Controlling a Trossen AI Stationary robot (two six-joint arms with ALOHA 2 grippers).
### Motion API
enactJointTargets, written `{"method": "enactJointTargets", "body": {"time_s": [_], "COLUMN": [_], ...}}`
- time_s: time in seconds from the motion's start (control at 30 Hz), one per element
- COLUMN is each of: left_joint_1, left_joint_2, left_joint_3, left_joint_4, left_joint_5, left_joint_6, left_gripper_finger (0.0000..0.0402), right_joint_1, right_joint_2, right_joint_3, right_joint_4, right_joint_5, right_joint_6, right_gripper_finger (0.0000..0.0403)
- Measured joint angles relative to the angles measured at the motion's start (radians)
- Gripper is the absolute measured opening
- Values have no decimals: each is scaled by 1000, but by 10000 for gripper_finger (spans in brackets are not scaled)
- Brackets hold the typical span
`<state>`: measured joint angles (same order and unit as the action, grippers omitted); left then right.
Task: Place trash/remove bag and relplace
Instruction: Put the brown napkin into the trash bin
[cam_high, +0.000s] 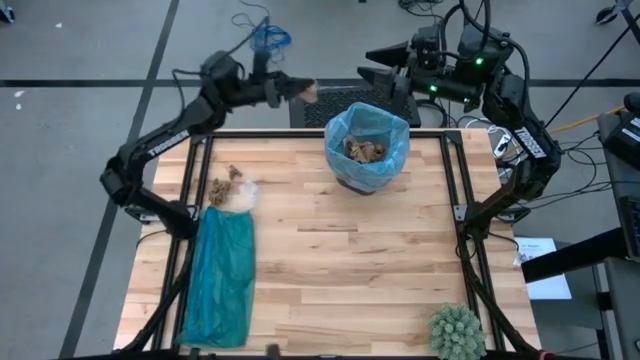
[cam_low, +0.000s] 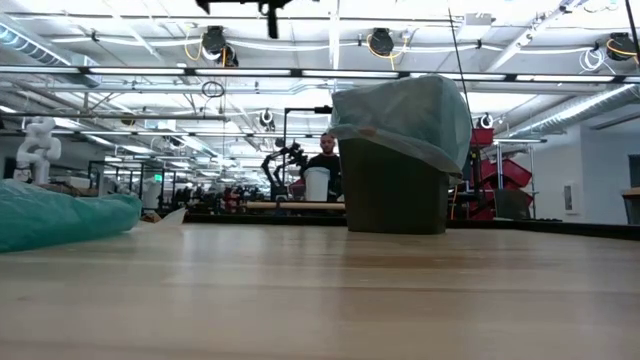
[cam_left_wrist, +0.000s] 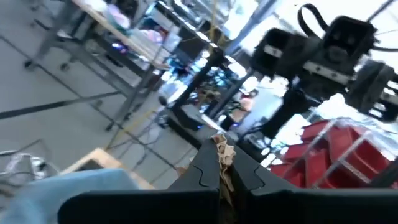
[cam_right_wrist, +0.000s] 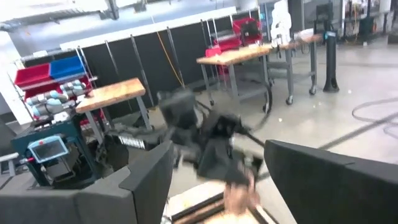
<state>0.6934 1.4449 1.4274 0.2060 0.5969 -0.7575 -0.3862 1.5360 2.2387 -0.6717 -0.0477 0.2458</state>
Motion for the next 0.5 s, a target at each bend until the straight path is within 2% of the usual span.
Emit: {"method": "enactJointTargets", "body": {"time_s": [0.1,0.27,0.5], "left_joint_1": [-65,-143,-192], "left_joint_2": [53,188,280], "left_joint_3": [0,-3,-3], "left_joint_4": [-19,-38,-33], "left_joint_5": [-44,-47,-31], "left_joint_6": [24,86,184], "left_gripper_finger": [5,18,104], "right_joint_1": [0,0,1], "right_joint_2": [0,0,0], "right_joint_3": [0,0,0], "right_joint_4": [26,27,26], "right_joint_5": [0,-1,-2], "right_joint_6": [-7,-22,-22], "right_gripper_finger": [244,244,244]}}
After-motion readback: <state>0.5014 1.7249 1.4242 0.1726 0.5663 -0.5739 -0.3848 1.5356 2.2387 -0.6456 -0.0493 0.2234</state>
